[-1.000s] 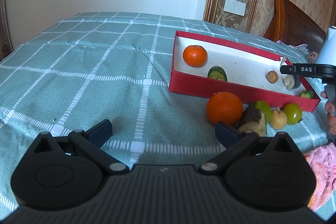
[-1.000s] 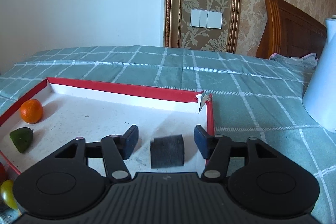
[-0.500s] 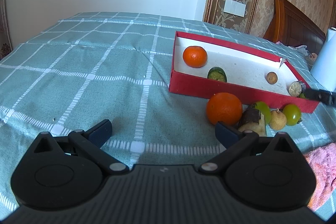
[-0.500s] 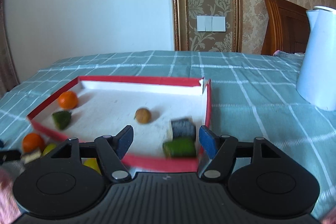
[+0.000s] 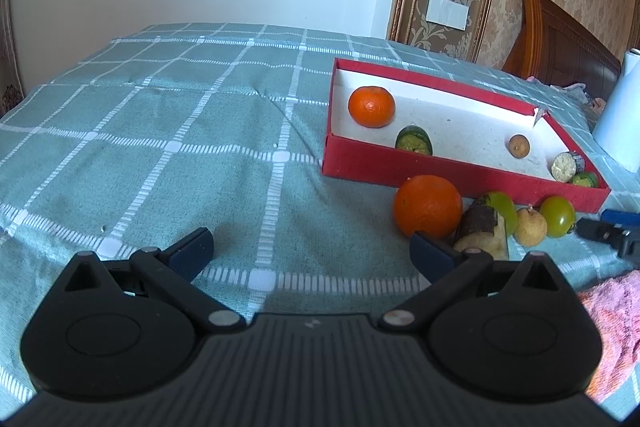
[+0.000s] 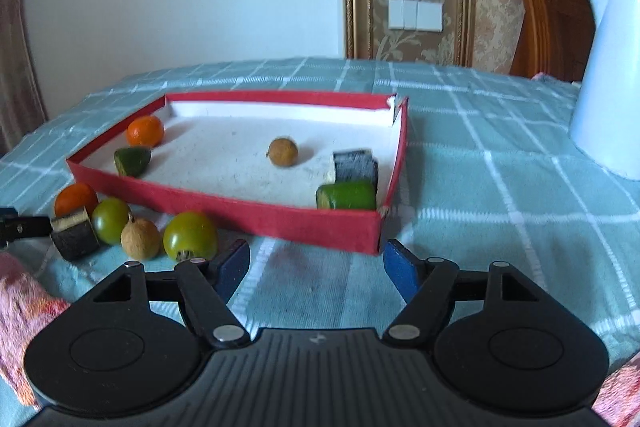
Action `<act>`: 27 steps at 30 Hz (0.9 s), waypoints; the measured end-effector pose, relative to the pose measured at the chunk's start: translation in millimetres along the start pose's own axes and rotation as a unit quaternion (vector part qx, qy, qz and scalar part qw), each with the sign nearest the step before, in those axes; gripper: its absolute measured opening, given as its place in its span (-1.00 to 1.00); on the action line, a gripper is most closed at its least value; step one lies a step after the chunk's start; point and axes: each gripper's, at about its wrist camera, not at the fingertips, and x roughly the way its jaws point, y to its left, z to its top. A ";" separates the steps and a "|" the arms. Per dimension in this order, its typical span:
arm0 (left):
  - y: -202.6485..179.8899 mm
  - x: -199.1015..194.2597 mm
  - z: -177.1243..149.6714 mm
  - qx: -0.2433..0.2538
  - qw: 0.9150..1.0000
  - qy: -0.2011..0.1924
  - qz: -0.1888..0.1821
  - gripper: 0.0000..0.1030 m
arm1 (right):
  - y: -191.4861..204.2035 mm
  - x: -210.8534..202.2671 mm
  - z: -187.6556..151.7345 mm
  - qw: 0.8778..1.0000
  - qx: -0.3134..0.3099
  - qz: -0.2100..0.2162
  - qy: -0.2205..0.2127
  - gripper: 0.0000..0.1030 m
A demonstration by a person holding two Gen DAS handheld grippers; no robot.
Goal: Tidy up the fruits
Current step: 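Grasp the bark-covered wooden log piece with the left gripper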
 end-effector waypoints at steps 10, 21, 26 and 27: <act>-2.6 -38.0 -0.9 -0.003 0.999 -0.043 -0.013 1.00 | 1.4 1.4 0.3 1.000 -0.004 0.009 0.006 0.53; -76.1 -44.5 1.0 0.146 0.986 -0.063 -0.042 1.00 | 3.3 2.4 0.7 1.000 -0.012 0.007 0.010 0.59; -84.1 -32.8 -1.8 0.134 0.987 -0.039 -0.083 0.96 | 4.1 2.6 1.0 1.000 -0.014 0.006 0.011 0.60; -85.2 -32.1 -3.1 0.137 0.986 -0.040 -0.090 0.83 | 4.2 2.7 0.9 1.000 -0.015 0.006 0.011 0.60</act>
